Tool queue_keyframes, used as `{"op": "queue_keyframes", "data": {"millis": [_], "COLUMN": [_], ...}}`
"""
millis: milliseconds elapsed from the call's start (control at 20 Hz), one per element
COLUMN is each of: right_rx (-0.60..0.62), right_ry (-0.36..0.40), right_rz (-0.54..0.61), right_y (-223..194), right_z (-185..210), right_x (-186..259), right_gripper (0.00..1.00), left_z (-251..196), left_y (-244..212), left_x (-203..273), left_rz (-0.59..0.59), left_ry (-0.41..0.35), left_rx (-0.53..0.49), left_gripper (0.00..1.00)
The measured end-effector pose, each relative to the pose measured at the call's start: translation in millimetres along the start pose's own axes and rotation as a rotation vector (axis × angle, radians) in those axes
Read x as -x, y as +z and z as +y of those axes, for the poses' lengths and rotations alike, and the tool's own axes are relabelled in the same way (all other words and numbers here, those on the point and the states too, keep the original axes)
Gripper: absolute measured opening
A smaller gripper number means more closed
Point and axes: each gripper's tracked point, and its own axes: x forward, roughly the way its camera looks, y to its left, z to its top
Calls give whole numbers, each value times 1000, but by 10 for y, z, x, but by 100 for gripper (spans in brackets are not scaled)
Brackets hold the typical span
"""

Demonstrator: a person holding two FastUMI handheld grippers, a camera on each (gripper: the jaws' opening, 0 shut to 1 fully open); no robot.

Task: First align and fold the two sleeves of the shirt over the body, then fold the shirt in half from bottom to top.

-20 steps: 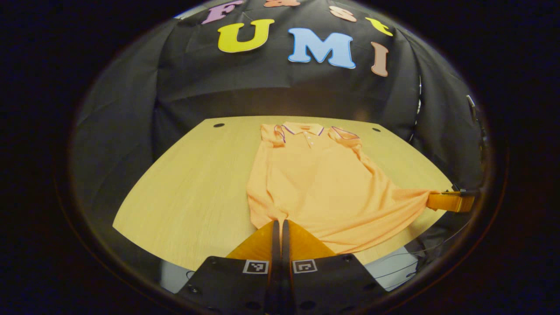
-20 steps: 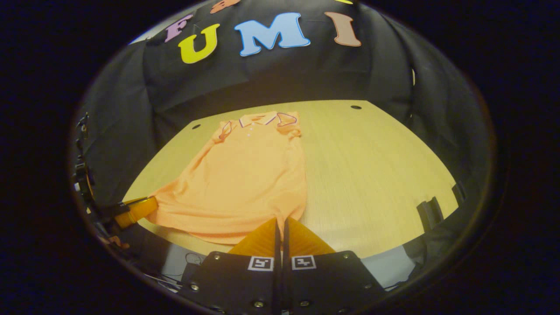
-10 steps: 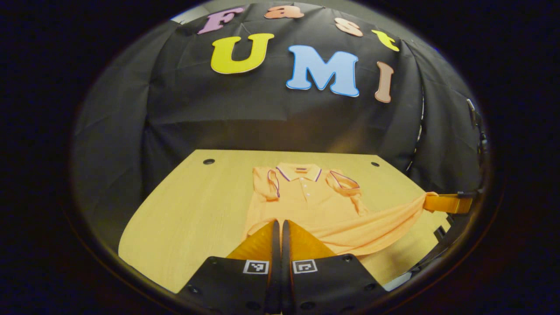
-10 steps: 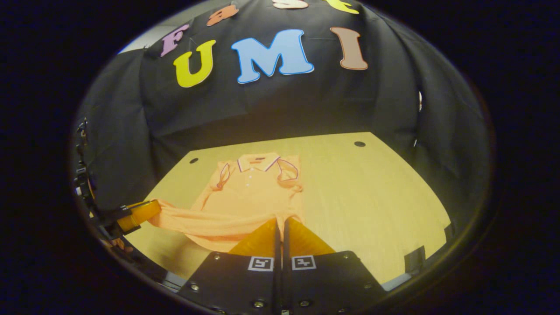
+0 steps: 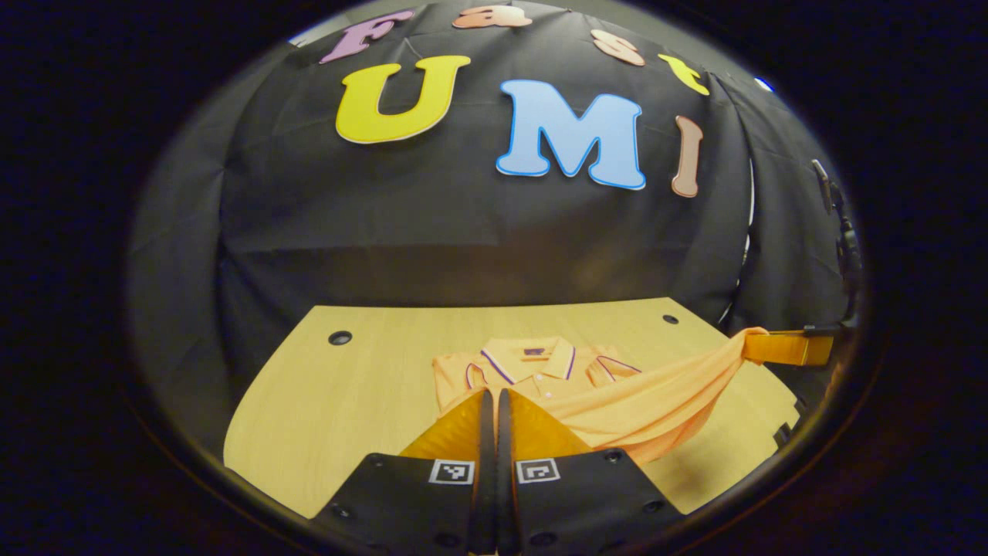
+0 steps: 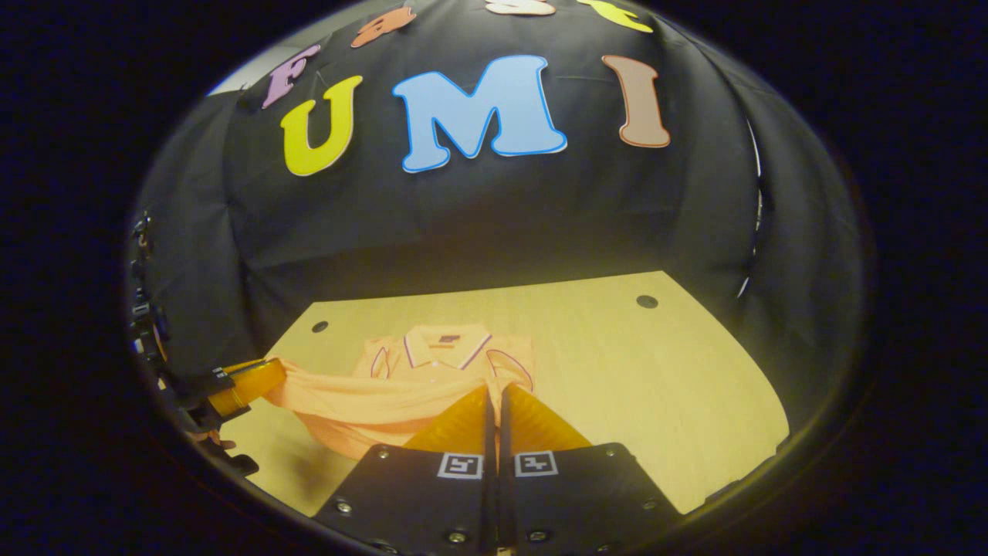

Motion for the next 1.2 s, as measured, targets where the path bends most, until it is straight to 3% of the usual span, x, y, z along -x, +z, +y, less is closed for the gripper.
{"op": "queue_keyframes", "data": {"millis": [600,900,1200], "right_rx": [36,54,67], "right_ry": [-69,-81,-89], "right_rz": [-7,12,48], "right_y": [533,588,523], "right_z": [23,41,34], "right_x": [-984,-1485,-2006], "right_gripper": [1,1,1], "left_z": [247,464,530], "left_y": [464,429,338], "left_x": [-1185,-1715,-2147], "left_rz": [-48,-33,-16], "left_ry": [-15,8,17], "left_rx": [-14,10,-34], "left_gripper": [6,5,5]}}
